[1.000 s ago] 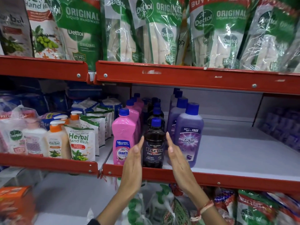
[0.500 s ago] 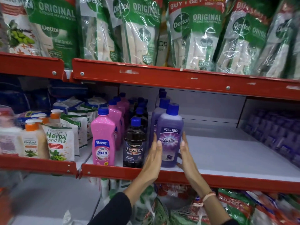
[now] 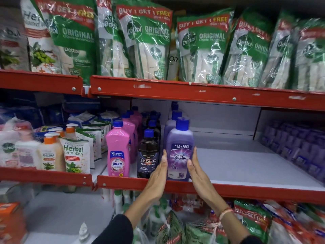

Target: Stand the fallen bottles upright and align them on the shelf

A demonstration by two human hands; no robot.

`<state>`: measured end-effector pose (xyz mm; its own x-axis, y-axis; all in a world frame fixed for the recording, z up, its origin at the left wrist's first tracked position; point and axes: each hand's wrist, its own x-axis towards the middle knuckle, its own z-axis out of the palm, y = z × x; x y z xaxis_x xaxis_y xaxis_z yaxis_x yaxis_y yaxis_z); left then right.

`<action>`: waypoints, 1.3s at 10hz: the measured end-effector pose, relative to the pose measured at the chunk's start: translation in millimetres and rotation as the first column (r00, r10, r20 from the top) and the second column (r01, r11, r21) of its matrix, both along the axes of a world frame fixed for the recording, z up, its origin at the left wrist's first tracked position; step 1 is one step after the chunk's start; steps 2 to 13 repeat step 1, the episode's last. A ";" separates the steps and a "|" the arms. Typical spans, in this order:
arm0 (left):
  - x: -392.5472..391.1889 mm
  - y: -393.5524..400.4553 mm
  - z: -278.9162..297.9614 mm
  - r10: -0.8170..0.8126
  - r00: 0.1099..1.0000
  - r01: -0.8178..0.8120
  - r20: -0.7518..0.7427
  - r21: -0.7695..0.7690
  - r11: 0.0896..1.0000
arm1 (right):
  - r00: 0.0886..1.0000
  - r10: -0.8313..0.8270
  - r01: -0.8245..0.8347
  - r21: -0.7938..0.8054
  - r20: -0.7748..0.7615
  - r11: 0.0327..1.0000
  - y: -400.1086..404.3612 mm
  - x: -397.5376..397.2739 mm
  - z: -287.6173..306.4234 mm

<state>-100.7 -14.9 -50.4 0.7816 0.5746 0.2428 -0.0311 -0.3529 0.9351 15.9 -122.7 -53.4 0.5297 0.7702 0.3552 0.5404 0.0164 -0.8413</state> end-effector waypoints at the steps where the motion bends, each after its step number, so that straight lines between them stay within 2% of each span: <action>1: -22.1 -7.7 18.7 0.000 1.000 0.001 -0.016 0.083 0.997 | 0.994 -0.078 0.080 -0.014 0.076 0.997 -5.3 -19.5 13.5; 13: -22.1 -7.7 18.7 0.000 1.000 0.001 -0.016 0.083 0.997 | 0.994 -0.078 0.080 -0.014 0.076 0.997 -5.3 -19.5 13.5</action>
